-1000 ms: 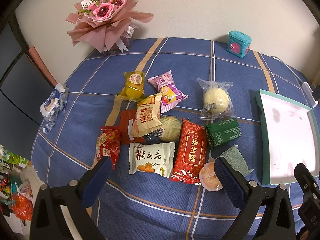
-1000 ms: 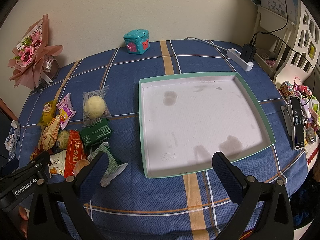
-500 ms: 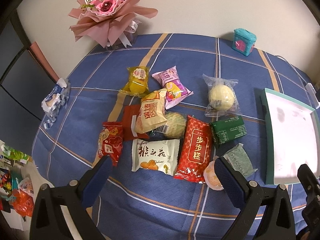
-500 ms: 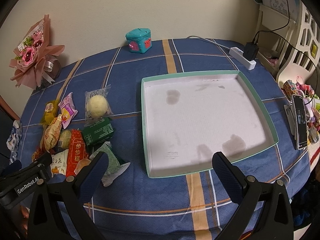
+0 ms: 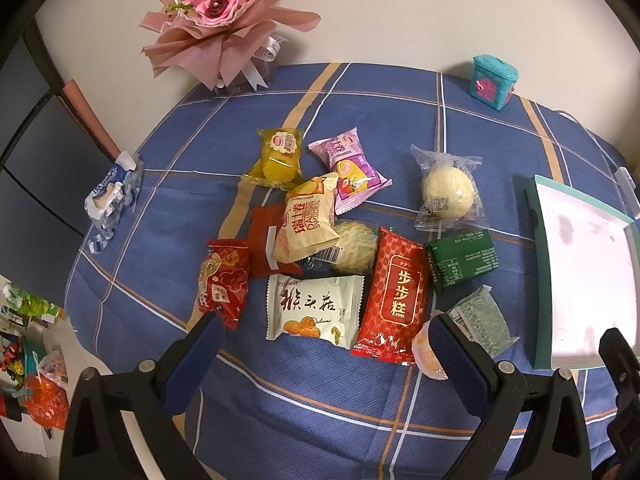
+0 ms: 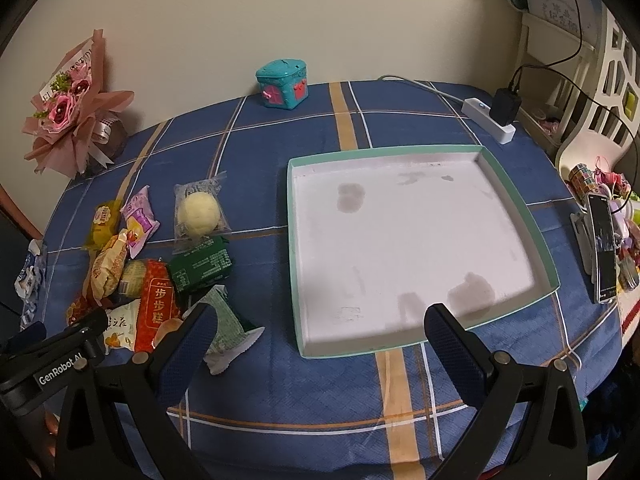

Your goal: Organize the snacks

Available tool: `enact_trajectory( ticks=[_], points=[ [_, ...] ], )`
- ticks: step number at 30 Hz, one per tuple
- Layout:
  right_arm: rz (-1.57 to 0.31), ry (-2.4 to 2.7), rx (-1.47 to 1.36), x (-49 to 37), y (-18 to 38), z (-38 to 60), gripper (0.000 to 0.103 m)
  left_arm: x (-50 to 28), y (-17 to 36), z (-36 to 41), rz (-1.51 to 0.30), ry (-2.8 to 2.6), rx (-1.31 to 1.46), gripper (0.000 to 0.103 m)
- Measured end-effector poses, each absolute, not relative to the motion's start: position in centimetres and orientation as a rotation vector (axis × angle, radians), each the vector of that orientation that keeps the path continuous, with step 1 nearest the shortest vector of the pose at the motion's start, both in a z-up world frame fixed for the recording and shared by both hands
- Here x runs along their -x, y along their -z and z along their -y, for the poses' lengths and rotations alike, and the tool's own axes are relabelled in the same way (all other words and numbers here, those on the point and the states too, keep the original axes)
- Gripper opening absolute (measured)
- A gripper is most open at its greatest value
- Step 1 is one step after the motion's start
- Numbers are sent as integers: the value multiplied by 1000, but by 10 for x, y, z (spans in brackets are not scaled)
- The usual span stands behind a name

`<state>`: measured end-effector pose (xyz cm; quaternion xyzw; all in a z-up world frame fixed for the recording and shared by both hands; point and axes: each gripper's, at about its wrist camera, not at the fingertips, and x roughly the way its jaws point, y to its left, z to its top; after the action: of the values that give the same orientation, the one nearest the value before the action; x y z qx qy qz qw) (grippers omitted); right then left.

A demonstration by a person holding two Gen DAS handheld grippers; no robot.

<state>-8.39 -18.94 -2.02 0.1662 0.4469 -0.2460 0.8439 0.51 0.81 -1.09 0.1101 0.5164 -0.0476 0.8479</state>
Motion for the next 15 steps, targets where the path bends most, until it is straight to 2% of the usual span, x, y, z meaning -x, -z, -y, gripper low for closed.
enact_trajectory(
  ticks=[15],
  points=[
    [-960,525,-345,82,23,189,103,-5,13,-9,-1094,97,-232,103]
  ],
)
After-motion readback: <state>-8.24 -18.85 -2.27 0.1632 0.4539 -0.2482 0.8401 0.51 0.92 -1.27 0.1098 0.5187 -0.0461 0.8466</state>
